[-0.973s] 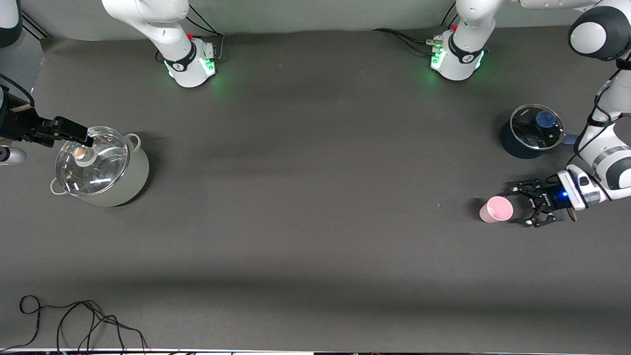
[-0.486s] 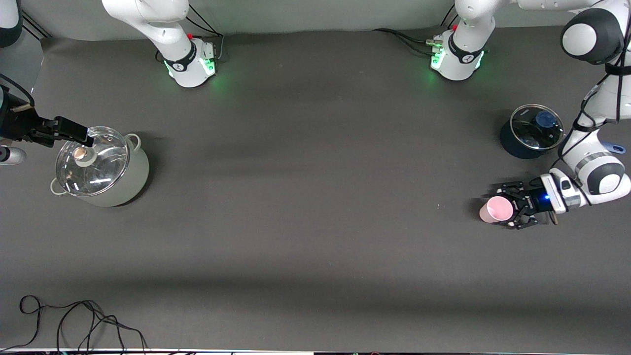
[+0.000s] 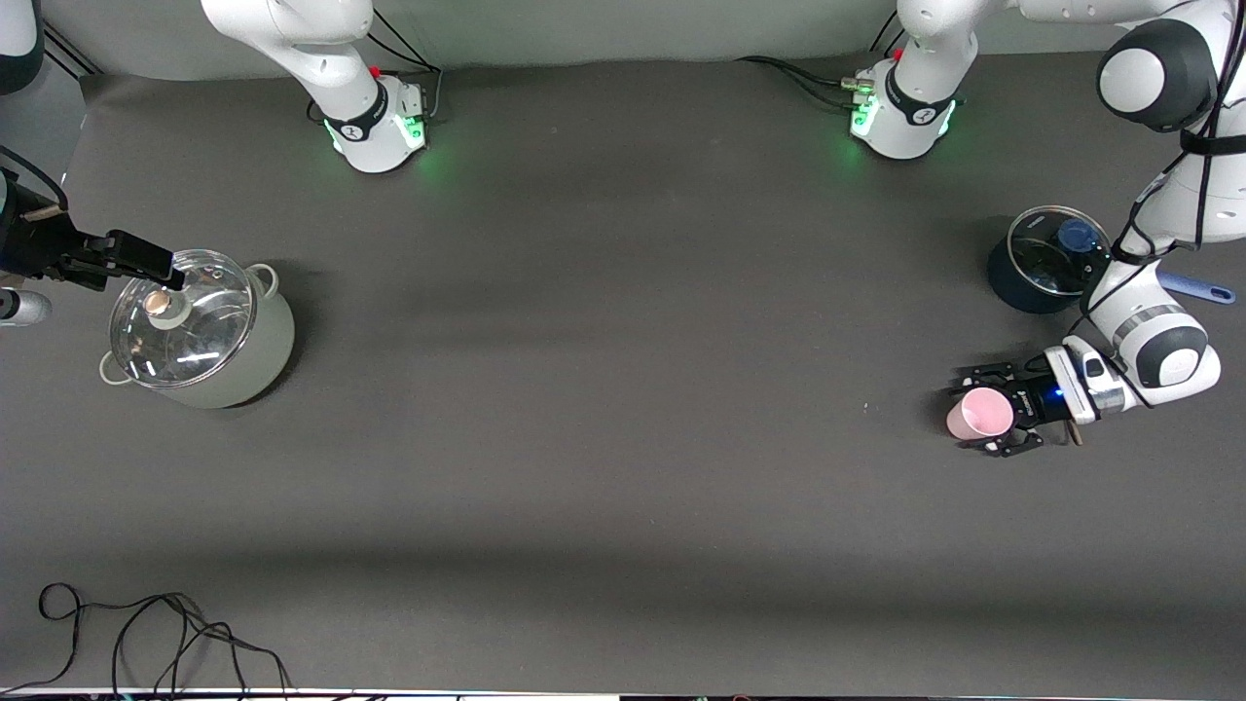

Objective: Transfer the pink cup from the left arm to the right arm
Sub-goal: 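Lift the pink cup with the left gripper toward the table middle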

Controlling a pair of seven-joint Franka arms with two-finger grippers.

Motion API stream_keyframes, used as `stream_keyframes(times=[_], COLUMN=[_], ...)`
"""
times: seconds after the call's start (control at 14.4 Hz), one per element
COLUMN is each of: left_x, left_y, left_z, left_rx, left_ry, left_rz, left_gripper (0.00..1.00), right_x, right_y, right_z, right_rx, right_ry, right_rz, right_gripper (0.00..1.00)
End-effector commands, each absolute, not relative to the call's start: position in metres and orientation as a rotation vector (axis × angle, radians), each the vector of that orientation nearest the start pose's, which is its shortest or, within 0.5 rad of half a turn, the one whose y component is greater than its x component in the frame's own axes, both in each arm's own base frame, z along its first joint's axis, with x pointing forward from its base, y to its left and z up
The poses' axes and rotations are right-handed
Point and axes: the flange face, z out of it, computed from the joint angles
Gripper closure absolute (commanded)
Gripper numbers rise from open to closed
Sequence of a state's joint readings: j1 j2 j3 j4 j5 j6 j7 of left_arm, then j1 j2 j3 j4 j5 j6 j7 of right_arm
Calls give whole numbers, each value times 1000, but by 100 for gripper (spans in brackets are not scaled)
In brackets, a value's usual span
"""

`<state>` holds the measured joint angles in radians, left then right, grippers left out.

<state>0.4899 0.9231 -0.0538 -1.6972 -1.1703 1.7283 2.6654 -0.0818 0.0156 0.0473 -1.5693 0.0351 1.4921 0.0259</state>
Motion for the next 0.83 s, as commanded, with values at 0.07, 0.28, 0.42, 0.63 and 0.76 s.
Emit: stream_keyframes(times=[0.07,0.28,0.42,0.63,0.76], left_x=[566,567,571,591,611], left_y=[175,177,175,166,144], left_z=[63,65,71,101,138], left_rx=[1572,1577,1590,1650,1687], left_ry=[-1355,-1351,-1334,-1278,-1235], left_rz=[1221,1222,1202,1131,1063], left_gripper=[35,50,54,58,59], right_x=[552,554,554,561,564], right_y=[-20,-23,-23,-24,-25], right_z=[613,610,611,601,596], right_rx=[-3083,-3082,-3082,-3078,-3076], right_ry=[72,79,77,87,89], right_rz=[147,154,152,175,187], right_gripper=[0,0,0,0,0])
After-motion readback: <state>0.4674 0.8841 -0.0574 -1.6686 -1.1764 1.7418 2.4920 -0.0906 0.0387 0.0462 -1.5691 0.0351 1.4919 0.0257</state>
